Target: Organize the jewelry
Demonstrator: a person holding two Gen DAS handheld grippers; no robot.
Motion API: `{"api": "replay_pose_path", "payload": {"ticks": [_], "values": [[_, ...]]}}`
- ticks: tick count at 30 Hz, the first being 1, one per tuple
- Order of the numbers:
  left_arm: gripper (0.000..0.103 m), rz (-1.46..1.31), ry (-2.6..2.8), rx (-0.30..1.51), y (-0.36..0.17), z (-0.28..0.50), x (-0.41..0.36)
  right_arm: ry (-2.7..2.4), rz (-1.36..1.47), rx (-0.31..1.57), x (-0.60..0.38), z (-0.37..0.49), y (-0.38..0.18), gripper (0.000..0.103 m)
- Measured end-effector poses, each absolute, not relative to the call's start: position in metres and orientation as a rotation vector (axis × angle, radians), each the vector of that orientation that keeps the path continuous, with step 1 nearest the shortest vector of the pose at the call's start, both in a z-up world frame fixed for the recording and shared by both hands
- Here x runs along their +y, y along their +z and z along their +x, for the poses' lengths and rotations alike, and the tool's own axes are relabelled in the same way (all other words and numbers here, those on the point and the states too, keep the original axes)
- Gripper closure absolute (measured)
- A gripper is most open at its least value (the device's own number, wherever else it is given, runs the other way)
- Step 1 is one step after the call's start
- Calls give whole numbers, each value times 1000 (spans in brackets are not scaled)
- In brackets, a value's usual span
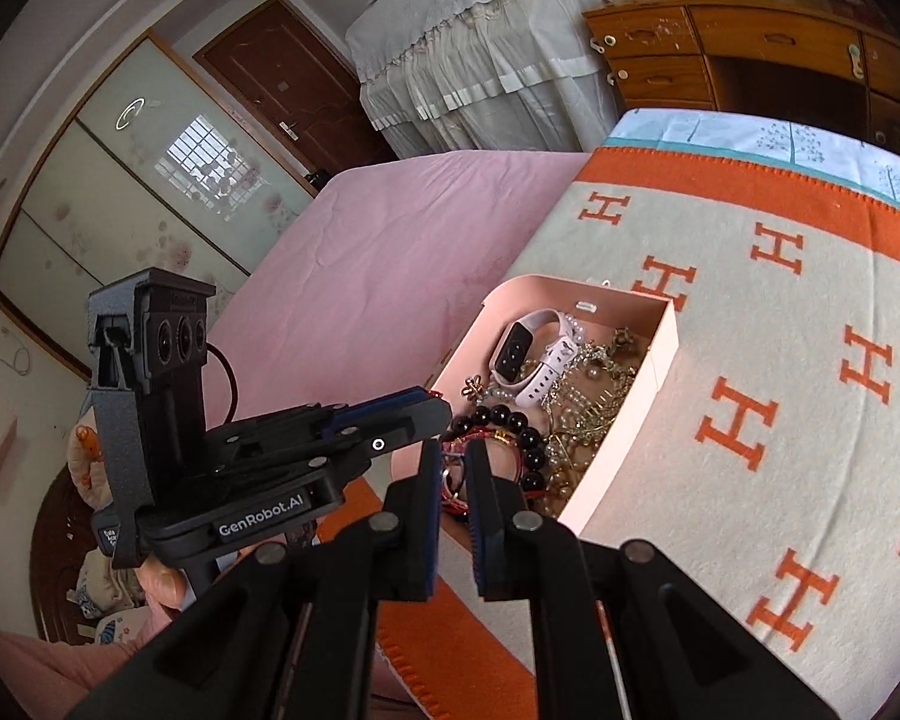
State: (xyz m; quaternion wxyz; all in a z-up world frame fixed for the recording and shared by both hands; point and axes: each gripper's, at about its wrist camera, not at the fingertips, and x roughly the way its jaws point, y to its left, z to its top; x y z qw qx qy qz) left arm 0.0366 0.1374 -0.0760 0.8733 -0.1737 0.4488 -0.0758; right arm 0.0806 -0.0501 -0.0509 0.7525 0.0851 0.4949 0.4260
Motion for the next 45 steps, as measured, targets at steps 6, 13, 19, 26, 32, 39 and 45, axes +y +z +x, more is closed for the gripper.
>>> {"api": "replay_pose_path", "payload": {"ticks": [6, 13, 19, 26, 32, 39, 45], "values": [[83, -316, -108, 940, -78, 34, 134, 918, 232, 1171, -39, 93, -69, 94], [35, -254, -30, 876, -69, 20, 132, 872, 157, 1170, -30, 86, -78, 85], [27, -250, -11, 851, -62, 10, 133, 860, 125, 1125, -36, 73, -70, 84], [12, -253, -14, 826, -58, 0, 127, 791, 40, 1022, -53, 52, -56, 84], [1, -251, -10, 780, -47, -8, 111, 700, 3, 961, -77, 29, -51, 84], [1, -189, -8, 795, -39, -10, 73, 584, 24, 940, -112, 9, -49, 84], [1, -88, -35, 790, -25, -15, 30, 479, 75, 890, -148, -1, -32, 55]]}}
